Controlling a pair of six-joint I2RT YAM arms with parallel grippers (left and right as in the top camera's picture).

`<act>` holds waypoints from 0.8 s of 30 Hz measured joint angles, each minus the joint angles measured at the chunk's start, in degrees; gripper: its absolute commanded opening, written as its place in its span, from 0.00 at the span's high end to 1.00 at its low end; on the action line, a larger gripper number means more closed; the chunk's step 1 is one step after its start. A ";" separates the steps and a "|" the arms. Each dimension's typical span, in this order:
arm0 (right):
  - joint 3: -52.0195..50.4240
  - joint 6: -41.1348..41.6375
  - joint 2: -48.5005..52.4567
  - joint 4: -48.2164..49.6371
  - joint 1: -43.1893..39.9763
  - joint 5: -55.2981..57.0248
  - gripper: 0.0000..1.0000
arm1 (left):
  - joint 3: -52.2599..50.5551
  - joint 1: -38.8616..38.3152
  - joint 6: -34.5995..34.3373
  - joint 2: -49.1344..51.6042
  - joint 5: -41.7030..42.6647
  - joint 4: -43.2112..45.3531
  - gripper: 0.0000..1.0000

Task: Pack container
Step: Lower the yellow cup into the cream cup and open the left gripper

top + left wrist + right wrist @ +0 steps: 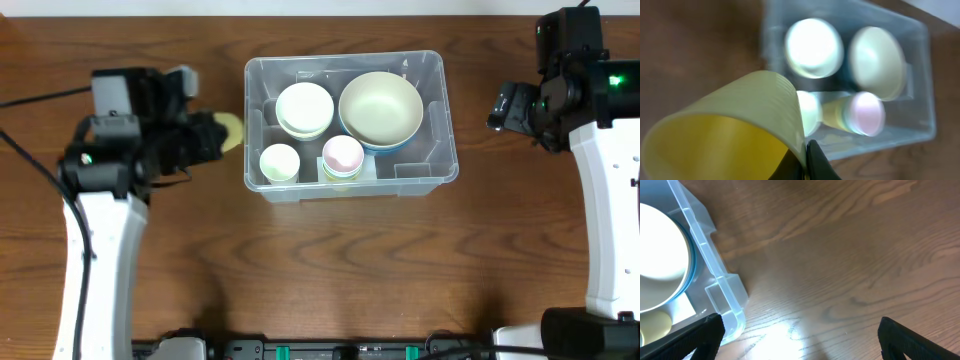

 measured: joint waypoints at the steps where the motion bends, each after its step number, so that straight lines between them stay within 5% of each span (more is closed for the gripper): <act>1: 0.00 0.00 0.00 0.00 0.00 0.00 0.01 | 0.28 -2.47 0.72 -1.01 -0.83 0.17 0.94; 11: 0.00 0.00 0.00 -0.02 0.00 0.00 0.01 | 0.55 -23.63 5.25 2.27 -15.34 -0.87 0.94; 22: 0.00 -0.02 0.00 0.00 0.00 0.00 0.01 | 0.55 -25.68 5.81 14.16 -23.61 -1.40 0.94; 24: 0.00 0.00 0.00 0.00 0.00 0.00 0.01 | 0.55 -25.68 5.90 15.34 -24.00 -1.31 0.83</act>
